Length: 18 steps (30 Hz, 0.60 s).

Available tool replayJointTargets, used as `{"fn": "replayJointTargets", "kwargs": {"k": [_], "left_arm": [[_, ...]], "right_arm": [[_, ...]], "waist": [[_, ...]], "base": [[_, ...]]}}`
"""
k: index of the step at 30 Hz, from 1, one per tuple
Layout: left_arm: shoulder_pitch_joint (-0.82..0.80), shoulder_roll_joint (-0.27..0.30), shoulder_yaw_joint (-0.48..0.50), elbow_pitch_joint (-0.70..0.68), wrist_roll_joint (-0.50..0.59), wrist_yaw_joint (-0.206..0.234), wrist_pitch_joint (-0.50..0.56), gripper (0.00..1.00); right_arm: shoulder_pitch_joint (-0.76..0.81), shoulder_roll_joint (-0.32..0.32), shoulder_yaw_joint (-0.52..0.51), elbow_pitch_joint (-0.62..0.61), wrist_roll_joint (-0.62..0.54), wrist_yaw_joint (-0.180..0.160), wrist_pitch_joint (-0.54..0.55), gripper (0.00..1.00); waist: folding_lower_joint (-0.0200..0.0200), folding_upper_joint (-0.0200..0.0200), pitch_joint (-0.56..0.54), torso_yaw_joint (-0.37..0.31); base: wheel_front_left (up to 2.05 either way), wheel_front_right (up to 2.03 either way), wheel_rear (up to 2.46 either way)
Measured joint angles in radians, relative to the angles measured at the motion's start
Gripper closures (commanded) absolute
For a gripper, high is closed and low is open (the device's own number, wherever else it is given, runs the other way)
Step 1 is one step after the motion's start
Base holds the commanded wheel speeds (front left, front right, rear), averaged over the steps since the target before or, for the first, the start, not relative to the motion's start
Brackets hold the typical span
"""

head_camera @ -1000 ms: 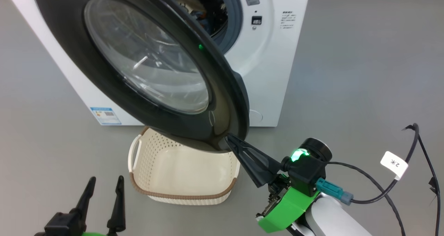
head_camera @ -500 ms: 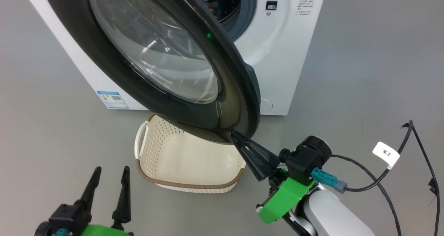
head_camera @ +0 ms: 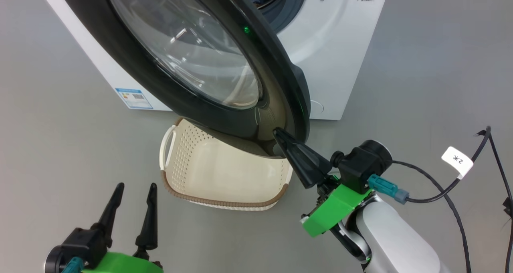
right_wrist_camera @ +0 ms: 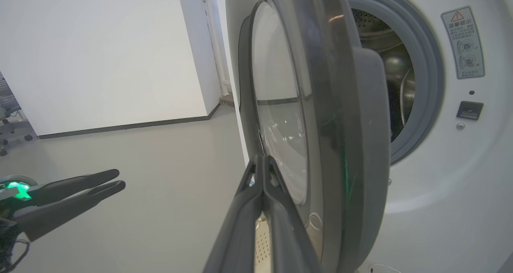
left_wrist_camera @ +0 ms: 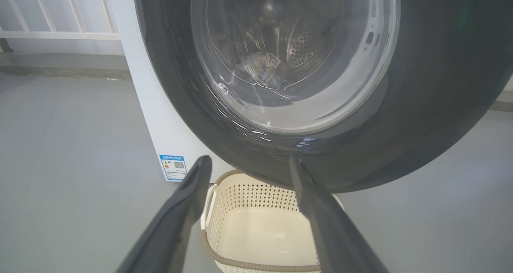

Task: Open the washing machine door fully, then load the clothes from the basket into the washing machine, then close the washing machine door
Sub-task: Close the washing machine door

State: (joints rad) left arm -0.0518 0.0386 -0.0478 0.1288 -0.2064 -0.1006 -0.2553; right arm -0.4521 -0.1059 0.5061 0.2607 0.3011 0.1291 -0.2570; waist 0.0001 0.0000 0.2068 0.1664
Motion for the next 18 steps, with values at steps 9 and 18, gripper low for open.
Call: {"fn": "replayJointTargets", "kwargs": {"k": [9, 18], "left_arm": [[-0.016, 0.000, 0.003, -0.003, -0.002, 0.006, 0.000, 0.00], [-0.021, 0.000, 0.008, -0.004, -0.002, 0.005, 0.000, 0.00]], "right_arm": [[-0.048, -0.004, -0.022, 0.003, -0.002, 0.000, 0.000, 1.00], [-0.088, -0.015, -0.045, 0.004, -0.013, 0.000, 0.000, 1.00]], "waist": [[-0.0001, 0.0000, 0.041, 0.005], [-0.0001, 0.0000, 0.073, 0.000]], "base": [[0.00, 0.00, 0.00], [0.00, 0.00, 0.00]]}}
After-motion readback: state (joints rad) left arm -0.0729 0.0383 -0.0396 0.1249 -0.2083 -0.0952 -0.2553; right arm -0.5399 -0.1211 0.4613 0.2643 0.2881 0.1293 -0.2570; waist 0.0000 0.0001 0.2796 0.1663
